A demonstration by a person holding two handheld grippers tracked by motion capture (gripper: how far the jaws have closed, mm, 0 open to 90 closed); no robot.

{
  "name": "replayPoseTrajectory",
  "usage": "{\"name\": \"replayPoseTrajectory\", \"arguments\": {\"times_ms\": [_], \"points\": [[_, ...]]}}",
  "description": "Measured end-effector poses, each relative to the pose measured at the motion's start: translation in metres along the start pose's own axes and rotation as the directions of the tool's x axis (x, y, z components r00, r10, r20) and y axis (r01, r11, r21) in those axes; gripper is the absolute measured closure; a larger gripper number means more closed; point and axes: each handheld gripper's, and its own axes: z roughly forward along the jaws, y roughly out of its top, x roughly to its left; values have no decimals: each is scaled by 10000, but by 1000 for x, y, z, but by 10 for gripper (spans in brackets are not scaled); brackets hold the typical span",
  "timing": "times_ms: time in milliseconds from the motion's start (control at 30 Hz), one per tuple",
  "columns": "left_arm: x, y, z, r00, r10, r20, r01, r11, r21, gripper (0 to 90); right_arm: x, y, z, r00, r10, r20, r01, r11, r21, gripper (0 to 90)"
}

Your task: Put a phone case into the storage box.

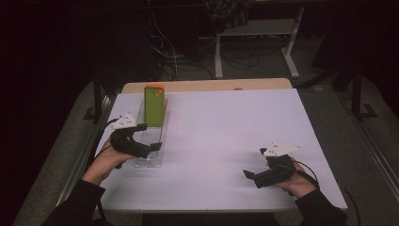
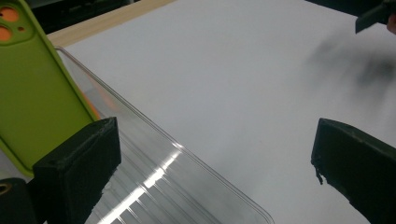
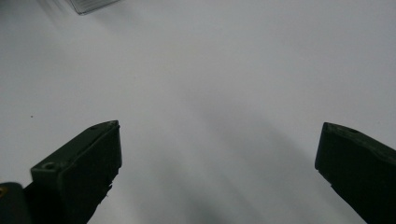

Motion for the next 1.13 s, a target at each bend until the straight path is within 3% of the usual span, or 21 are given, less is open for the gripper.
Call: {"name": "replayPoseTrajectory", "arguments": {"times_ms": [267,633,667,967,1133], "points": [[-12,-12,0,9995,235,230,-233,9997,-78,13,0,6,-3,9999,103,-124,-104,9999,-89,0],[-21,-34,0,9992,387,114,-385,9991,-198,13,-1,16,-7,9990,99,-428,-121,9986,-512,0],[-21,-34,-1,9986,526,110,-525,9985,-157,14,-1,16,-7,9990,94,-447,-118,9985,-529,0],[-21,-36,1,9985,535,140,-535,9986,10,14,-1,16,-6,9988,105,-480,-128,9987,-484,0],[-21,-35,0,9994,309,185,-308,9995,-72,14,-2,16,-7,9989,160,-445,-183,9985,-518,0]]}}
